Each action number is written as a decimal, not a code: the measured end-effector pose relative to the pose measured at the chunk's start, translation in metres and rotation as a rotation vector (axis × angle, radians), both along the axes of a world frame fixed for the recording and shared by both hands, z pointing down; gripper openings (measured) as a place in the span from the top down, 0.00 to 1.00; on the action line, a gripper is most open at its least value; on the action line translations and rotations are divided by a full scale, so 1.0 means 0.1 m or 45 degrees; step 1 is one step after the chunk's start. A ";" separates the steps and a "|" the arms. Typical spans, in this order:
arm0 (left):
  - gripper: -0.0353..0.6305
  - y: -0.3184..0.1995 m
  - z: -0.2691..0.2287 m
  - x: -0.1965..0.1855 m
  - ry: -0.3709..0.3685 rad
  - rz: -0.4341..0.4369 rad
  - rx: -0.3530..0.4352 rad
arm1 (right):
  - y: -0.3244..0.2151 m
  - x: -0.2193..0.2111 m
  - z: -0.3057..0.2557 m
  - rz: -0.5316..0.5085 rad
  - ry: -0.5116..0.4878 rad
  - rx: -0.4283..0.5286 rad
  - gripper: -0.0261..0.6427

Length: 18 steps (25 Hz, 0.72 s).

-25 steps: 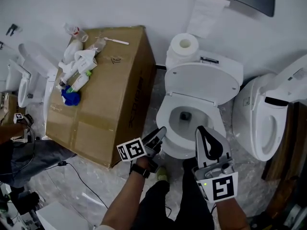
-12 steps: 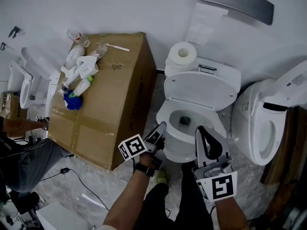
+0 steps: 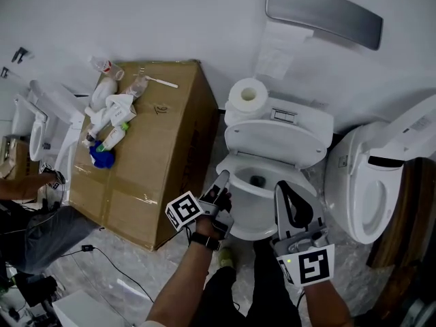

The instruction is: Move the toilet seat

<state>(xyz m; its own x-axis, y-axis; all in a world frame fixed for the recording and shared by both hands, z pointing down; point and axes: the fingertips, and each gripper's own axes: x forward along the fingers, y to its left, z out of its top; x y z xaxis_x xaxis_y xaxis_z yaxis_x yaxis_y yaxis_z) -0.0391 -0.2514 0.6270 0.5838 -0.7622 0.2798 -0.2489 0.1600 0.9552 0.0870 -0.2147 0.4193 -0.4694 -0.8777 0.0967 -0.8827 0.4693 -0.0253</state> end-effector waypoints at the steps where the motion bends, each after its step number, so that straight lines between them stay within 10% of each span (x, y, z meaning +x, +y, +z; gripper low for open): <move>1: 0.69 -0.05 -0.02 0.01 0.005 -0.018 -0.001 | -0.04 0.03 -0.02 -0.003 0.000 0.003 0.94; 18: 0.68 -0.94 -0.21 0.24 0.023 -0.308 0.005 | -0.88 0.50 -0.16 -0.100 -0.027 0.004 0.94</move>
<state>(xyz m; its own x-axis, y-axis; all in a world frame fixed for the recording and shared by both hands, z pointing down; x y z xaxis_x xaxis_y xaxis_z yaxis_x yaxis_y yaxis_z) -0.0155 -0.3450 0.6064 0.3886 -0.8817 0.2676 -0.1869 0.2090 0.9599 0.1373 -0.3032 0.4033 -0.5385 -0.8385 0.0832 -0.8425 0.5370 -0.0420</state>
